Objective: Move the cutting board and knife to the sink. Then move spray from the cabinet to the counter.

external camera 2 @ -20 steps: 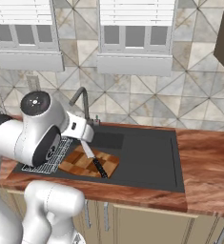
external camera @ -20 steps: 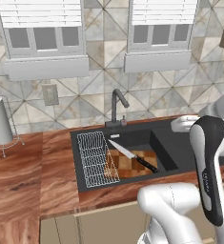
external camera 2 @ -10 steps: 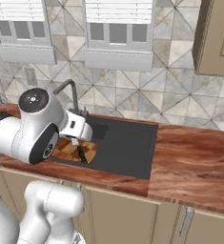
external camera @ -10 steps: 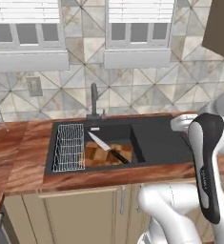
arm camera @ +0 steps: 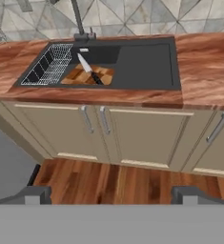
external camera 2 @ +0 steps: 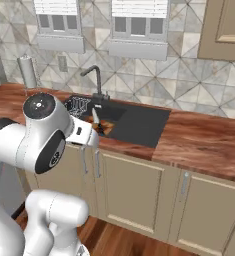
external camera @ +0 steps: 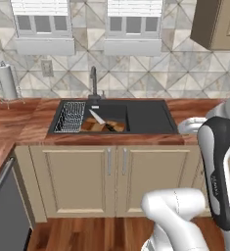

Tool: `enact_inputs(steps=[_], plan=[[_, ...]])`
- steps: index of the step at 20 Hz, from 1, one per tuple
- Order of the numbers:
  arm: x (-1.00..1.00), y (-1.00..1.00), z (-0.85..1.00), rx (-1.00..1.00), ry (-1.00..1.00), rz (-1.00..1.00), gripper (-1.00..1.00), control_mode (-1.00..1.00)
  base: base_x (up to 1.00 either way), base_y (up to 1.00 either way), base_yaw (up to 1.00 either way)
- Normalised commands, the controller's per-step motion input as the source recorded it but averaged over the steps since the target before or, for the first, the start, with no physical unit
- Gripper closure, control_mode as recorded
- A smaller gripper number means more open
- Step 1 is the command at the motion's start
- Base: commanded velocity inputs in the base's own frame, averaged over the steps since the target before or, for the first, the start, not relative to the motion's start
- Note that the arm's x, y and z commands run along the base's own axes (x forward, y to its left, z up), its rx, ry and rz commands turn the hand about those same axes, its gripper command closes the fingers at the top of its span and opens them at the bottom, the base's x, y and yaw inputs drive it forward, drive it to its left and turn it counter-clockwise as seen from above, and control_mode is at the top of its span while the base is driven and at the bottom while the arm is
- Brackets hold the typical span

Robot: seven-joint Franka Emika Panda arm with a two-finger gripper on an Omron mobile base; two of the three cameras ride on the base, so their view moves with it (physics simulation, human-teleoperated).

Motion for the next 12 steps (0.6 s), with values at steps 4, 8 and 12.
enact_inputs(steps=[4, 8, 12], plan=[[0.00, 0.00, 0.00, 0.00, 0.00, 0.00, -1.00, 1.00, -1.00, 0.00, 0.43], [0.00, 0.00, 0.00, 0.00, 0.00, 0.00, -1.00, 1.00, -0.59, -0.27, 0.60], [0.00, 0.00, 0.00, 0.00, 0.00, 0.00, -1.00, 1.00, -0.22, -0.61, 0.80]])
